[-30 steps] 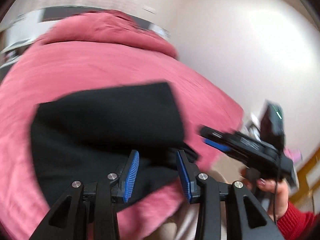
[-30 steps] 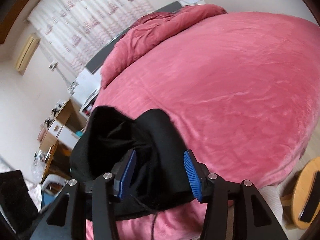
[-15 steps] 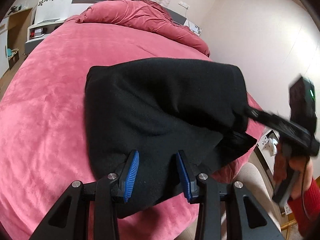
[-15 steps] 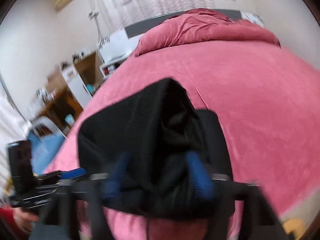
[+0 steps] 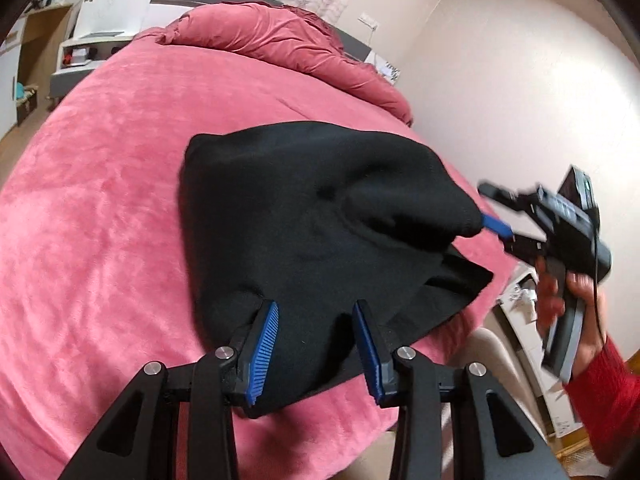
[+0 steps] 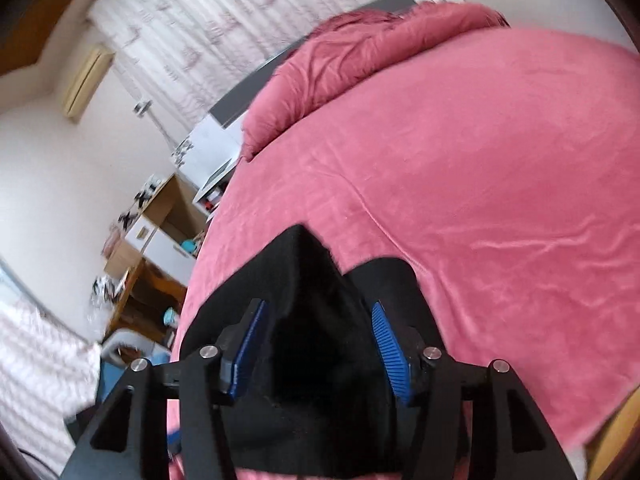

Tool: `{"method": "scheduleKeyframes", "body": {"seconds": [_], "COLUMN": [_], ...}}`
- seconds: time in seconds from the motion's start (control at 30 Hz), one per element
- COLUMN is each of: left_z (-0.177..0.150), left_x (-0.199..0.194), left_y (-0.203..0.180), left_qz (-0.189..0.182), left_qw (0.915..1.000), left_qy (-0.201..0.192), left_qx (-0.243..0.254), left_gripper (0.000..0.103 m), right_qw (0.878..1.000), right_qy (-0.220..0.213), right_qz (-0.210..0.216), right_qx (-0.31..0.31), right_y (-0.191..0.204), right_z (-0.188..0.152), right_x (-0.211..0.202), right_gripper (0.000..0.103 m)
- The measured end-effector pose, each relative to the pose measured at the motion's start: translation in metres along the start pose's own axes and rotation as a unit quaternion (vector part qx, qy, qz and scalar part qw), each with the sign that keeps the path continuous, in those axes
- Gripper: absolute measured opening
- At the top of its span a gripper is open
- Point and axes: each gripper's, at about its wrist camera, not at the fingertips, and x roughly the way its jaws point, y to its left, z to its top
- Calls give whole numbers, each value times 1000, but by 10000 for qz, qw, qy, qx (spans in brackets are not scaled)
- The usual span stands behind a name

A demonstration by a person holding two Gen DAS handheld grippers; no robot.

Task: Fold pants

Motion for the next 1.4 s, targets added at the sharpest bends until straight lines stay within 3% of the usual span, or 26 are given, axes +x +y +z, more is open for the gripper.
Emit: {"method": "scheduleKeyframes", "body": {"seconds": [0.1,0.2,0.3,0.37,0.4,0.43,0.53,0.6,0.73,0.83,0.9,0.93,1.0,1.1,1.13,1.27,1.33,1.4], "left_z": [1,5,5,4,4,4,7,9,12,10,8,7,6,6,6,9,11,14], "left_x": [2,-1,-5,-6,-6,-6,-8,-11,-14,-10,-7,-5,-3,-8,-11,-15,-15,-12], "left_y": [-2,1,8,9,10,10,10,10,12,13,13,13,10,8,8,12,12,10], "left_qz": [19,-3,40,72,97,117,130,93,-12,-50,-52,-48,-39,86,125,147,76,4], "left_qw": [10000,10000,9998,9997,9996,9995,9995,9995,9993,9991,9991,9992,9993,9994,9995,9996,9997,9997], "left_qy": [31,58,31,30,35,33,31,-12,-51,57,109,180,291,319,301,203,131,111], "left_qx": [69,-38,-191,-248,-270,-287,-297,-311,-376,-422,-399,-367,-251,-56,-23,-122,-190,-203], "left_gripper": [39,39,39,39,39,39,39,39,39,39,39,39,39,39,39,39,39,39], "right_qw": [9984,9894,9733,9586,9535,9515,9617,9761,9825,9849,9878,9882,9815,9814,9837,9961,9946,9936], "right_qy": [231,374,627,728,858,1019,1256,1144,914,1082,1295,1478,1735,1638,1533,791,575,637], "right_qz": [-87,-307,-149,-375,-468,-506,-329,332,1140,948,367,256,480,501,496,-241,-315,-126], "right_qx": [-517,-1371,-2203,-2728,-2852,-2858,-2415,-1819,-1157,-961,-788,-317,652,868,803,-299,-805,-929], "right_y": [14,29,41,45,46,46,48,53,63,52,26,3,-35,-46,-42,-9,9,15], "right_z": [-16,-24,-25,-25,-24,-21,-5,12,23,7,-8,-17,-32,-43,-38,-14,-9,-8], "right_x": [-4,8,30,51,60,69,70,46,-6,-17,-7,3,18,19,18,-12,-22,-22], "right_gripper": [57,57,57,55,49,24,10,9,9,9,9,9,9,10,16,40,45,56]}}
